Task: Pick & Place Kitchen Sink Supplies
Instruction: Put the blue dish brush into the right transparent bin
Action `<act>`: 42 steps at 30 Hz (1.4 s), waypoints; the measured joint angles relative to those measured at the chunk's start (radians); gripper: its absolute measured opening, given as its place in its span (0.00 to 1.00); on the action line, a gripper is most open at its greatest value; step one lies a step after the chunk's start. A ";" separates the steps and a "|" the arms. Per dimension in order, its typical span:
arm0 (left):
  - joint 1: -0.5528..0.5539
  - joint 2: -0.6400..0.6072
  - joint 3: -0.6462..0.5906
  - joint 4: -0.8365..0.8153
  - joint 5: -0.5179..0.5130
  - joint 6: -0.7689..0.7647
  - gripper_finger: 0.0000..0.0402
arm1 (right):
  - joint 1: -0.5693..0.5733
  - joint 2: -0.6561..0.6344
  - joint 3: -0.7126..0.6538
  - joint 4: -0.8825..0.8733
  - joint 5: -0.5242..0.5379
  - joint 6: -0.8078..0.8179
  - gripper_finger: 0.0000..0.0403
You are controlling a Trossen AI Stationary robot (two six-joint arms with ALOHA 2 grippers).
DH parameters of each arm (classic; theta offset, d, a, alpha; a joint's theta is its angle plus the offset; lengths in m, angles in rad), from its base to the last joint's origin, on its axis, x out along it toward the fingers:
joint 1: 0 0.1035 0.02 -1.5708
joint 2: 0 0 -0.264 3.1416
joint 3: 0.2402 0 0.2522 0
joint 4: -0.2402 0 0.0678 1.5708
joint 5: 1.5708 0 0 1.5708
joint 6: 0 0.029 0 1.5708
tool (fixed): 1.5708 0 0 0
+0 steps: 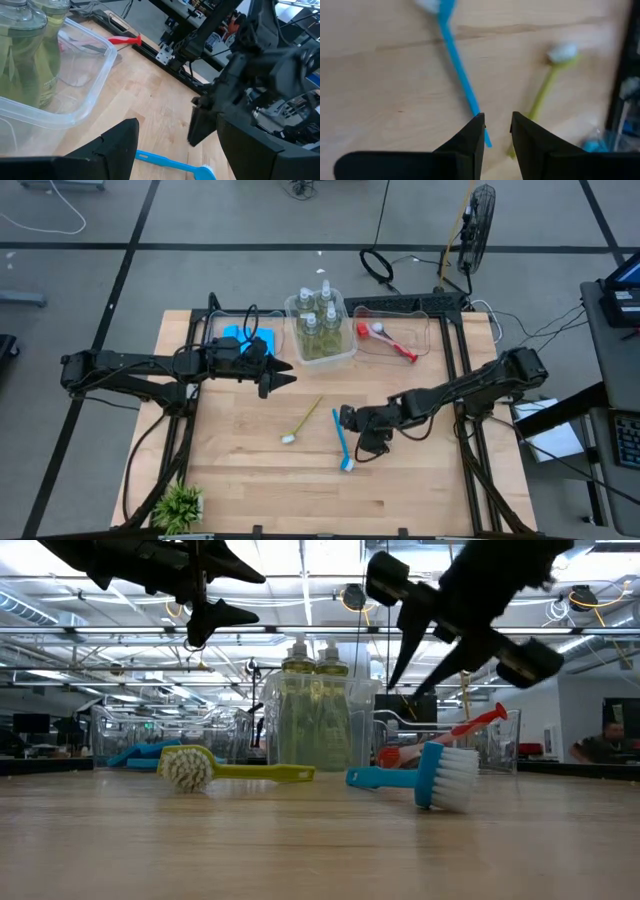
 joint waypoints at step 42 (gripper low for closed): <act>0.000 0.000 0.000 0.000 -0.006 -0.003 0.67 | 0.065 0.265 0.002 0.152 0.110 -0.258 0.21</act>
